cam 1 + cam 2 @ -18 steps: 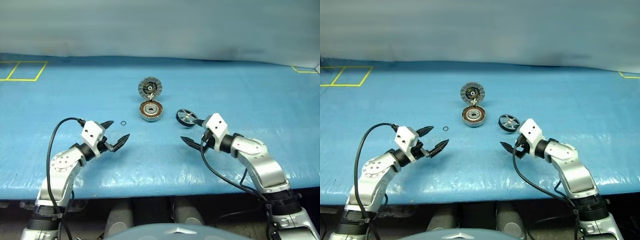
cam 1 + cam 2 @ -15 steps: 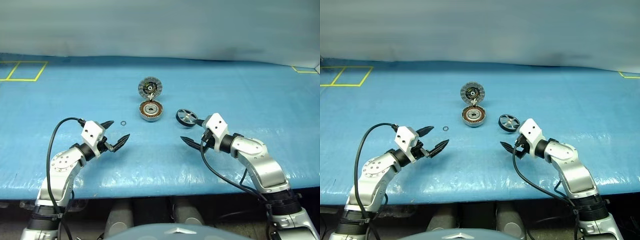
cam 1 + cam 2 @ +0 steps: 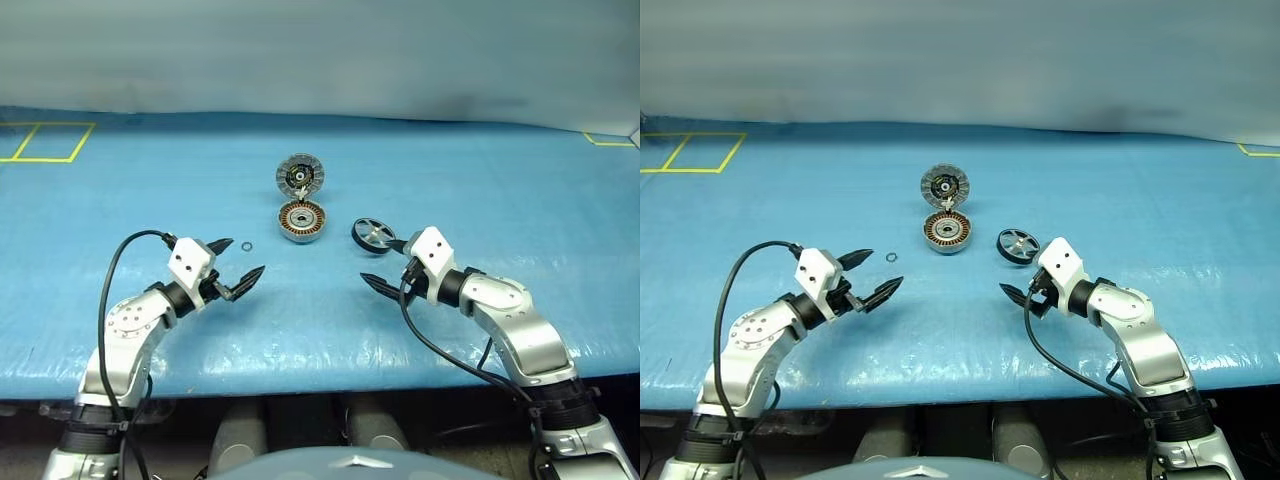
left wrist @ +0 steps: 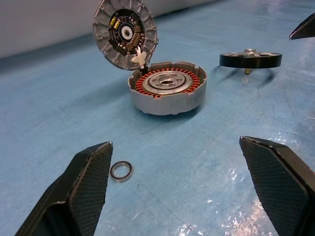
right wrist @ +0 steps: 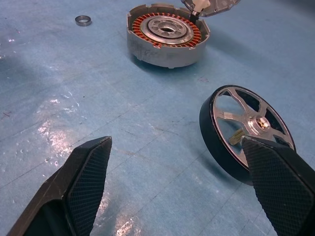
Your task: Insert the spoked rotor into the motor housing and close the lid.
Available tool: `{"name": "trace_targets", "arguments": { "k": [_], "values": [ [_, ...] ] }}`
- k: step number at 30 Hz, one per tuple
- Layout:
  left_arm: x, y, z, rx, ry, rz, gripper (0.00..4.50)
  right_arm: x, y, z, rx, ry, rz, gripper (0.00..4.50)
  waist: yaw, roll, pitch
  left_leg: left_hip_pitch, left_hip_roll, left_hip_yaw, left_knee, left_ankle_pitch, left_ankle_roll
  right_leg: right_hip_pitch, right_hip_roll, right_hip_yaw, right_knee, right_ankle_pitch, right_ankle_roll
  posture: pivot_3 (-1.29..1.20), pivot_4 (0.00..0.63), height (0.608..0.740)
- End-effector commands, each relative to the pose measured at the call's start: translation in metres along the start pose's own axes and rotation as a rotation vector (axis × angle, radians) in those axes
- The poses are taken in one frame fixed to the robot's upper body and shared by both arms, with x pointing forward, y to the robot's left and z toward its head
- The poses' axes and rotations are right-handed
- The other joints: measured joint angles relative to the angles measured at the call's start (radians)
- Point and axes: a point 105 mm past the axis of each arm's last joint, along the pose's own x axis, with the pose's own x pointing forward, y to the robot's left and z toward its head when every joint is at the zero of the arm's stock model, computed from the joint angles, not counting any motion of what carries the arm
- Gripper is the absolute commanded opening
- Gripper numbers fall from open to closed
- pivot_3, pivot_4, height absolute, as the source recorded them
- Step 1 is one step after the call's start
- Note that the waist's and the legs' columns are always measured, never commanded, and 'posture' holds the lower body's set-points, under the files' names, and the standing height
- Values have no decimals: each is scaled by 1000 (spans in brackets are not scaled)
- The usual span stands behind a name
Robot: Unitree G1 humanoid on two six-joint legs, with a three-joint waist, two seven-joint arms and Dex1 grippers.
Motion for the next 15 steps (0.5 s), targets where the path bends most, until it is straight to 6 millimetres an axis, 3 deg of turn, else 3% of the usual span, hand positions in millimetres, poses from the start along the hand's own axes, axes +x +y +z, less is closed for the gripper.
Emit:
{"name": "trace_targets", "arguments": {
  "k": [1, 15],
  "values": [
    [2, 2, 9, 18, -25, -7, 4500, 0, -1, 12, -30, -39, -4, 4471, 0, 0, 0, 0, 0, 0, 0, 0, 0, 0, 0, 0, 0, 0, 0, 0, 150, 740],
    [5, 6, 6, 31, 14, -31, 4500, 0, 3, 11, -24, -47, 1, 4471, 1, 0, 0, 0, 0, 0, 0, 0, 0, 0, 0, 0, 0, 0, 0, 0, 150, 740]
  ]
}}
